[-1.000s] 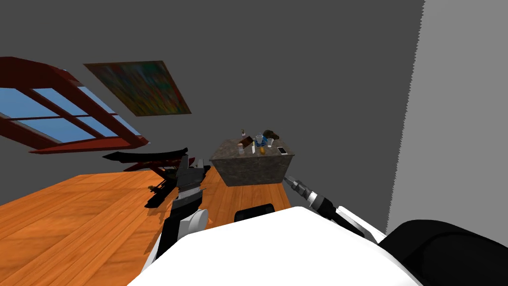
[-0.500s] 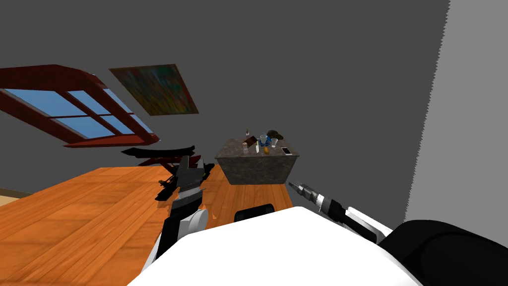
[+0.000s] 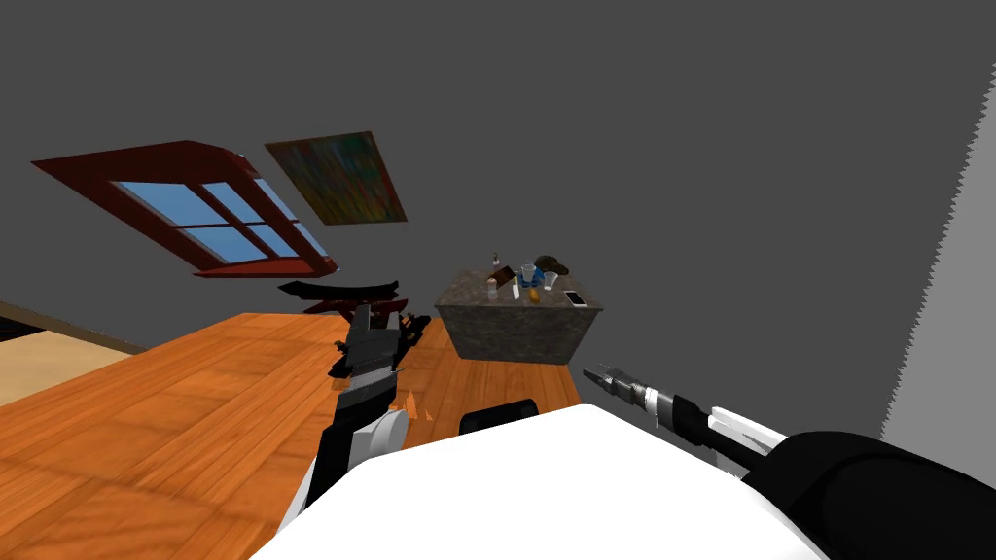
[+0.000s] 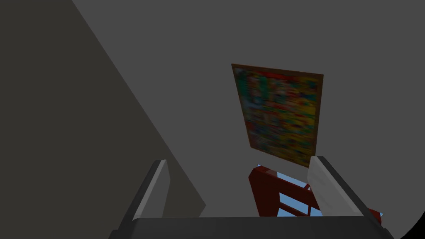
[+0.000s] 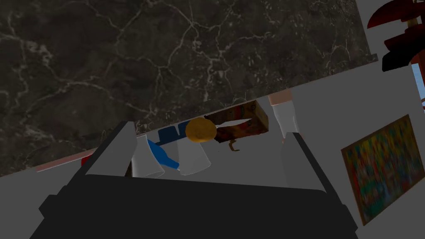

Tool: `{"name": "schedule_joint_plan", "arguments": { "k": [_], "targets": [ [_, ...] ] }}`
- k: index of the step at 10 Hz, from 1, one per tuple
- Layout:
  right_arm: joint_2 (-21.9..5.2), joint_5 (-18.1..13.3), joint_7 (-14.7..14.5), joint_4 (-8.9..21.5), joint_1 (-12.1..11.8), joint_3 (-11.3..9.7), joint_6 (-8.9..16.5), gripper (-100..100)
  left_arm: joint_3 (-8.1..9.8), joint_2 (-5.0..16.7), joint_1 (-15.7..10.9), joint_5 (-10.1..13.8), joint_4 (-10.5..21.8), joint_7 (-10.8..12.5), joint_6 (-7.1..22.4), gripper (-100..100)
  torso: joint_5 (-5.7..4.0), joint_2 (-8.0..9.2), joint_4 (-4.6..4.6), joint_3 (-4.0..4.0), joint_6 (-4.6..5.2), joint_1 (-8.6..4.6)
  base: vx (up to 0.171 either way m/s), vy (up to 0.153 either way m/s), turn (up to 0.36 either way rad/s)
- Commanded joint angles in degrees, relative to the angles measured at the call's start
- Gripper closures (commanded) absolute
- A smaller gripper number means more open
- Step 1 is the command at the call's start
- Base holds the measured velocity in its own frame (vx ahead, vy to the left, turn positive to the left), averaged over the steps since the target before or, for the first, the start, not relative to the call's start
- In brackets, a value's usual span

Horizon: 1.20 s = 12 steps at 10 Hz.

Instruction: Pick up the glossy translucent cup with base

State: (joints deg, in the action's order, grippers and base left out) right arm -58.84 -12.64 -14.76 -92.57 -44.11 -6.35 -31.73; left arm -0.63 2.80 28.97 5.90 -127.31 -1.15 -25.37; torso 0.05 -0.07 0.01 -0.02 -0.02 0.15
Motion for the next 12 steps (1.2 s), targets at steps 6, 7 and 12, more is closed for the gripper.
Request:
{"name": "schedule_joint_plan", "arguments": {
  "k": [6, 7, 12],
  "targets": [
    [-9.99, -1.97, 1.09, 6.29, -0.51, -0.69, 0.03, -100, 0.00, 0.00, 0.01, 0.00, 0.00, 0.00, 0.00, 0, -0.02, -0.12, -0.02, -0.07, -0.01, -0.08, 0.038, 0.037, 0.104],
    [-11.00, -1.97, 1.09, 6.29, -0.51, -0.69, 0.03, -100, 0.01, 0.00, 0.01, 0.00, 0.00, 0.00, 0.00, 0, -0.01, -0.11, -0.02, -0.07, 0.02, -0.08, 0.020, 0.018, -0.001],
    [-18.65, -3.38, 2.14, 10.99, -1.47, -0.77, -0.26, -100, 0.01, 0.01, 0.01, 0.00, 0.00, 0.00, 0.00, 0, -0.04, -0.11, -0.02, -0.06, -0.01, -0.17, 0.046, 0.021, 0.117]
  ]
}}
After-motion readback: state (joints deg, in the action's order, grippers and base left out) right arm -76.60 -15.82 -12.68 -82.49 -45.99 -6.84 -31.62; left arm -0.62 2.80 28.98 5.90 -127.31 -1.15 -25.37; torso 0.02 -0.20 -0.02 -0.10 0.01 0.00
